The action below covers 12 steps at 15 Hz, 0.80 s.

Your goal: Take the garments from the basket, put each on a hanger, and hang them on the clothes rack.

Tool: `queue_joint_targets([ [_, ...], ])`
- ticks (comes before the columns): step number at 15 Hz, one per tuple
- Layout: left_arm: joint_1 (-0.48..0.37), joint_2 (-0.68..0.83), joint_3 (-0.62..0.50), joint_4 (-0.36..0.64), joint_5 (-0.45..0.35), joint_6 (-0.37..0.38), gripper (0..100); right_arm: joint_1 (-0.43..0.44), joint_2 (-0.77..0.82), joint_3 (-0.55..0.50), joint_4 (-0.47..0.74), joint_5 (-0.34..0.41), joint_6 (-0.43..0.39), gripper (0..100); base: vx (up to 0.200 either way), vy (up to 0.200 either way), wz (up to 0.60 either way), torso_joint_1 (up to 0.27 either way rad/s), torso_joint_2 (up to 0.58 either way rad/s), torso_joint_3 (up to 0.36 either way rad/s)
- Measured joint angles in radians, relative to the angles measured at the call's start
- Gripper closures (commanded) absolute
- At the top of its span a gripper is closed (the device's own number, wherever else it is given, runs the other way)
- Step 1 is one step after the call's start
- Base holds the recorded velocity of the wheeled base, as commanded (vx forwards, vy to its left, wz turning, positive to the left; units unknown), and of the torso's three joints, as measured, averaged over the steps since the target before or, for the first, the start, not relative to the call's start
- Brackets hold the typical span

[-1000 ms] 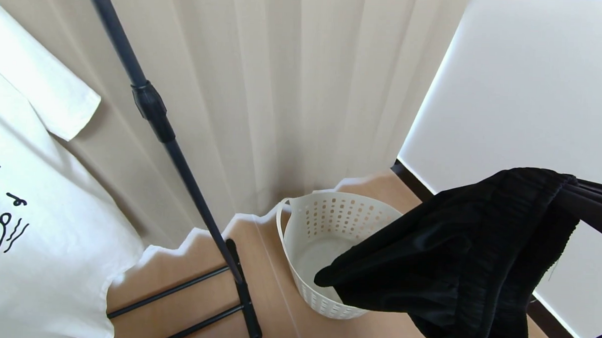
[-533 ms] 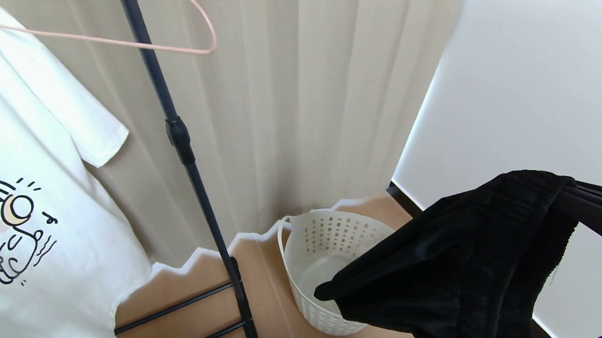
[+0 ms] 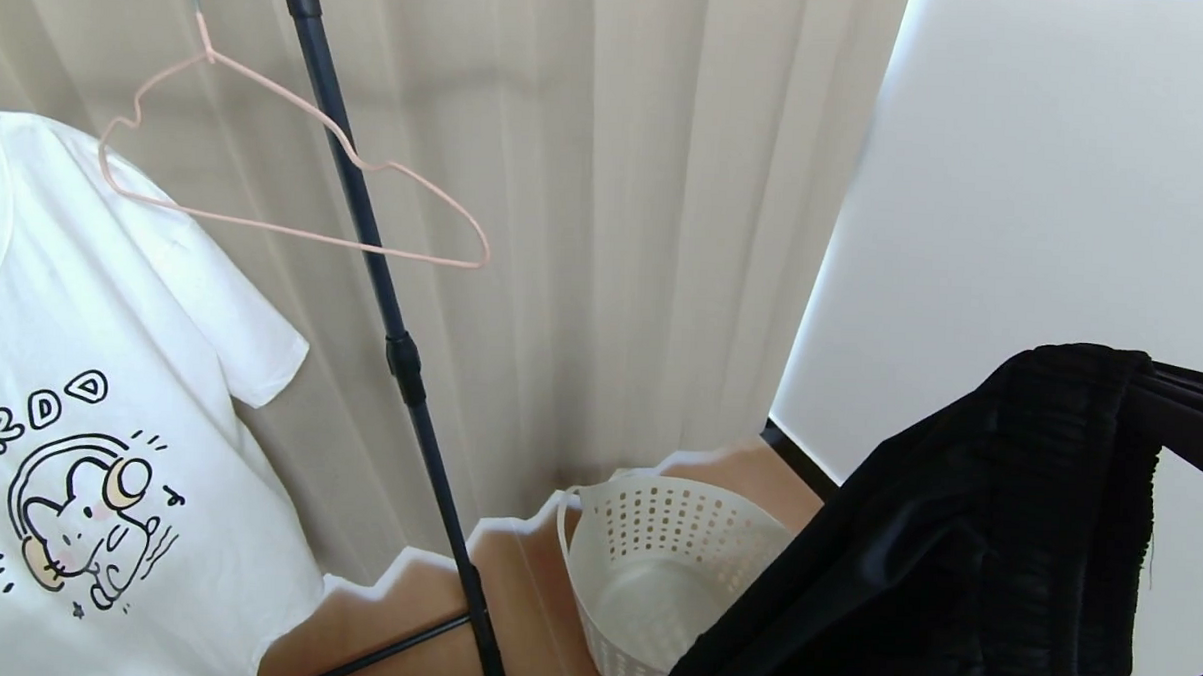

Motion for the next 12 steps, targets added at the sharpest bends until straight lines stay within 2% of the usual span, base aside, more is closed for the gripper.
queue_joint_targets([
  [12,0.0,0.0,0.0,0.002,-0.007,0.003,0,-0.003,0.001,0.001,0.004,0.0,0.0,100,0.0,0.0,0.0,0.185,-0.52,-0.336],
])
